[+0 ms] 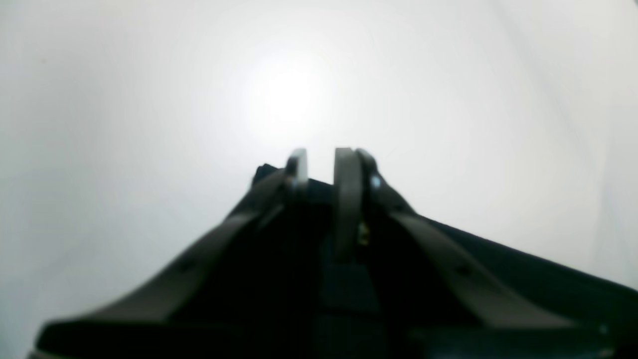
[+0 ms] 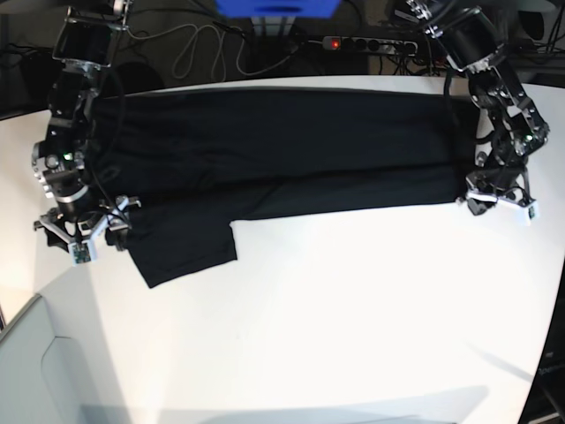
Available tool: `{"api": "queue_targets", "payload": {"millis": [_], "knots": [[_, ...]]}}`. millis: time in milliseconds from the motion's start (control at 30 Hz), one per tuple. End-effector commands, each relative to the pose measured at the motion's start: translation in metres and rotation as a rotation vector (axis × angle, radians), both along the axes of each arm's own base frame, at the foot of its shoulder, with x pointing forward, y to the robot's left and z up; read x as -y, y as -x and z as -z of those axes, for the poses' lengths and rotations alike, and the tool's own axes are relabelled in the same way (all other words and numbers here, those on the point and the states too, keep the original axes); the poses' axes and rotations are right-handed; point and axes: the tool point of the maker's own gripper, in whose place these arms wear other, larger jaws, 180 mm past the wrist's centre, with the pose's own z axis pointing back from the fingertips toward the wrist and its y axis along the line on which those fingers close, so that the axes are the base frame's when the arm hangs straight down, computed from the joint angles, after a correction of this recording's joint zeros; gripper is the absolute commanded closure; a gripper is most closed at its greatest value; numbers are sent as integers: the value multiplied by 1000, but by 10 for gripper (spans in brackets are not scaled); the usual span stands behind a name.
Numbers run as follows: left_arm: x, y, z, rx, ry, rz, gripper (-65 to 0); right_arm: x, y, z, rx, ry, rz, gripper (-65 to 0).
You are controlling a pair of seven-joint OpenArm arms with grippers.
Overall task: Fold the T-shirt properly
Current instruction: 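Move the right gripper to the strip's loose corner and regrasp it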
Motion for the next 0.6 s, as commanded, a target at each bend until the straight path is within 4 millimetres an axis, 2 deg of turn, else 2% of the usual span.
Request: {"api": "queue_targets", "payload": {"millis": [0,133,267,500,567], "knots": [[-5,-4,-10,32,-19,0,-76,3,-8,-17,56,11,-11,-444],[-5,-4,-10,32,-19,0,0,3,-8,-17,56,11,-11,-444],[-4,-6,-18,49,-28,6,0,1,-14,-26,83,12,-15,-444],[2,-8,-58,139,-111,41,0,-1,-27,-42,127,7,-15,-449],[6,-7,-62,148,-118,45,0,-1,-31,-45,137,4,-15,-450]]}}
